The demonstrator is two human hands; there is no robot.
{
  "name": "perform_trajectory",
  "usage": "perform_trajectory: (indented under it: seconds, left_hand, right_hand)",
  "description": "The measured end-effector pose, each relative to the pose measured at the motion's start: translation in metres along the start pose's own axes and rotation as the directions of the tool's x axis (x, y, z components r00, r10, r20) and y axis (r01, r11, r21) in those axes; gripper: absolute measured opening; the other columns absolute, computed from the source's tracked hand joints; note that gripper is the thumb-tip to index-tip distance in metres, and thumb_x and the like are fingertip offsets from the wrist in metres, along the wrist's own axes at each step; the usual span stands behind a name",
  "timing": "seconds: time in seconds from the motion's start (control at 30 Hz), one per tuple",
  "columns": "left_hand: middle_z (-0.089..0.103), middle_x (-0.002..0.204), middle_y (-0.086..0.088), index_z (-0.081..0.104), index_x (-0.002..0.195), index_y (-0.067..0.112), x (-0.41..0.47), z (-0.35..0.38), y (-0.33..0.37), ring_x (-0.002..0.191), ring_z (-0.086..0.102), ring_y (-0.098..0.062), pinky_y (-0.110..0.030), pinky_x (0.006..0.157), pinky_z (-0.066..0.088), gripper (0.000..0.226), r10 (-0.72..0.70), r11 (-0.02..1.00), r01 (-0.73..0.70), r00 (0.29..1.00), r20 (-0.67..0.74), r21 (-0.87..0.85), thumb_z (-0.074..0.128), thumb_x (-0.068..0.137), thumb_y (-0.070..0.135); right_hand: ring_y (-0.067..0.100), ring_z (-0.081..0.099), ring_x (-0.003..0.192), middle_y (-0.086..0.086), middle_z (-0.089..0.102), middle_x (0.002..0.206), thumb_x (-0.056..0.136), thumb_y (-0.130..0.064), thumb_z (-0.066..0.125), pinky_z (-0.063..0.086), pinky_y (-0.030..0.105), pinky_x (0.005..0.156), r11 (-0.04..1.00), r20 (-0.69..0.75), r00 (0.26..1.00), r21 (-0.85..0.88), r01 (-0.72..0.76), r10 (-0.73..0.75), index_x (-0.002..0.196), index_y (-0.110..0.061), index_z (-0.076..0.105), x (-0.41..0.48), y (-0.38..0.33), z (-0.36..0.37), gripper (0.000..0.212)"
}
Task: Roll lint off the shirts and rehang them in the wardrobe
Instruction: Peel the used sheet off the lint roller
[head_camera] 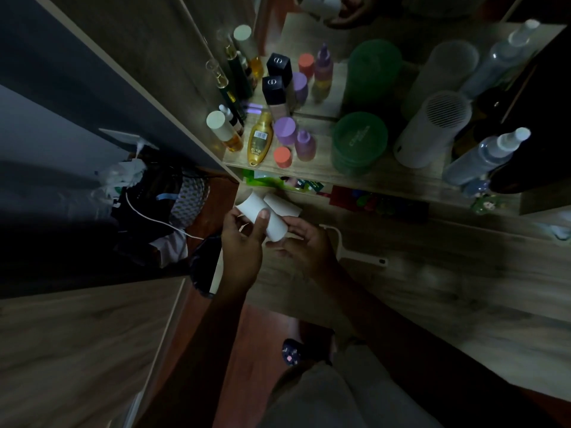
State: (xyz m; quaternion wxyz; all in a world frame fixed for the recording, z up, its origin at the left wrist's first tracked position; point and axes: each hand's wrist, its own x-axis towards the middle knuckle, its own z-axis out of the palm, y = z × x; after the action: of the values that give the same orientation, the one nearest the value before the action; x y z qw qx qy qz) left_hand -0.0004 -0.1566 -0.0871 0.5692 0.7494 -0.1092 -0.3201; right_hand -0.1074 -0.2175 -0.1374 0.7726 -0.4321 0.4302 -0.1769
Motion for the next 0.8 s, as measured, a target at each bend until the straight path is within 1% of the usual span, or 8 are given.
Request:
perform_trajectory:
  seconds: [0.13,0.3,0.43,0.53,0.57,0.63,0.7,0.8]
  left_hand:
    - [0.064,0.107,-0.013,0.052,0.116,-0.003,0.000,0.000,-0.003,0.097,0.069,-0.016,-0.060,0.090,0.055,0.043,0.002,1.000,-0.002,1.000,0.010,0.017,0.073,0.090,0.024]
    - [0.064,0.110,-0.010,0.053,0.118,0.002,-0.001,-0.002,-0.007,0.098,0.069,-0.016,-0.047,0.084,0.060,0.035,-0.001,1.000,0.001,1.000,-0.004,0.011,0.070,0.093,0.020]
    - [0.064,0.116,-0.019,0.051,0.122,-0.003,-0.001,-0.004,-0.009,0.105,0.069,-0.027,-0.041,0.078,0.060,0.040,-0.020,0.999,0.019,0.999,-0.048,-0.028,0.069,0.094,0.018]
    - [0.064,0.117,-0.021,0.051,0.121,-0.003,-0.001,-0.004,-0.009,0.106,0.069,-0.031,-0.041,0.078,0.061,0.053,-0.032,0.998,0.029,0.997,-0.069,-0.051,0.076,0.086,0.029]
    - [0.065,0.117,-0.021,0.052,0.121,-0.003,-0.001,-0.004,-0.009,0.105,0.070,-0.029,-0.040,0.077,0.061,0.058,-0.038,0.998,0.034,0.997,-0.071,-0.056,0.077,0.084,0.032]
    - [0.065,0.117,-0.022,0.052,0.122,-0.004,0.001,-0.004,-0.009,0.104,0.070,-0.027,-0.041,0.078,0.061,0.053,-0.039,0.998,0.035,0.996,-0.081,-0.046,0.076,0.087,0.029]
    - [0.065,0.116,-0.022,0.052,0.121,-0.004,0.002,-0.003,-0.009,0.103,0.070,-0.025,-0.043,0.081,0.061,0.045,-0.039,0.999,0.035,0.995,-0.091,-0.039,0.073,0.091,0.024]
    - [0.065,0.114,-0.019,0.052,0.121,-0.003,0.003,-0.001,-0.008,0.103,0.070,-0.023,-0.040,0.080,0.062,0.044,-0.049,0.998,0.045,0.994,-0.098,-0.044,0.072,0.091,0.023]
  right_hand:
    - [0.018,0.076,0.084,0.006,0.070,0.112,0.085,0.008,0.068,0.061,0.030,0.070,1.000,-0.016,1.000,-0.027,0.014,-0.014,0.124,-0.004,0.060,-0.001,0.002,0.001,0.042]
    - [-0.002,0.072,0.082,0.011,0.067,0.119,0.088,0.004,0.067,0.055,0.014,0.065,0.998,0.003,1.000,-0.058,0.024,-0.024,0.129,0.003,0.059,-0.003,-0.002,-0.002,0.042]
    - [0.007,0.074,0.087,0.012,0.070,0.117,0.085,0.005,0.069,0.059,0.021,0.071,0.995,0.021,0.999,-0.094,0.041,-0.039,0.129,0.001,0.061,-0.002,0.001,-0.001,0.045]
    - [0.014,0.074,0.098,0.007,0.070,0.118,0.080,-0.003,0.075,0.061,0.033,0.083,0.981,0.005,0.996,-0.174,0.090,-0.091,0.130,-0.004,0.061,-0.002,0.005,0.002,0.052]
    - [0.016,0.073,0.101,0.007,0.070,0.120,0.079,-0.006,0.075,0.060,0.033,0.086,0.973,0.011,0.993,-0.198,0.114,-0.114,0.131,-0.006,0.061,-0.003,0.006,0.004,0.054]
    - [0.011,0.072,0.100,0.007,0.069,0.122,0.079,-0.006,0.074,0.058,0.024,0.084,0.960,0.005,0.988,-0.233,0.154,-0.157,0.132,-0.006,0.060,-0.005,0.007,0.006,0.055]
    - [-0.001,0.070,0.095,0.004,0.069,0.118,0.080,0.000,0.073,0.055,0.015,0.079,0.950,-0.022,0.981,-0.254,0.183,-0.195,0.131,-0.004,0.060,-0.006,0.006,0.008,0.053]
    - [-0.014,0.066,0.087,0.000,0.068,0.115,0.078,0.002,0.077,0.053,0.009,0.074,0.930,-0.032,0.973,-0.304,0.209,-0.229,0.131,-0.004,0.061,-0.006,0.006,0.008,0.056]
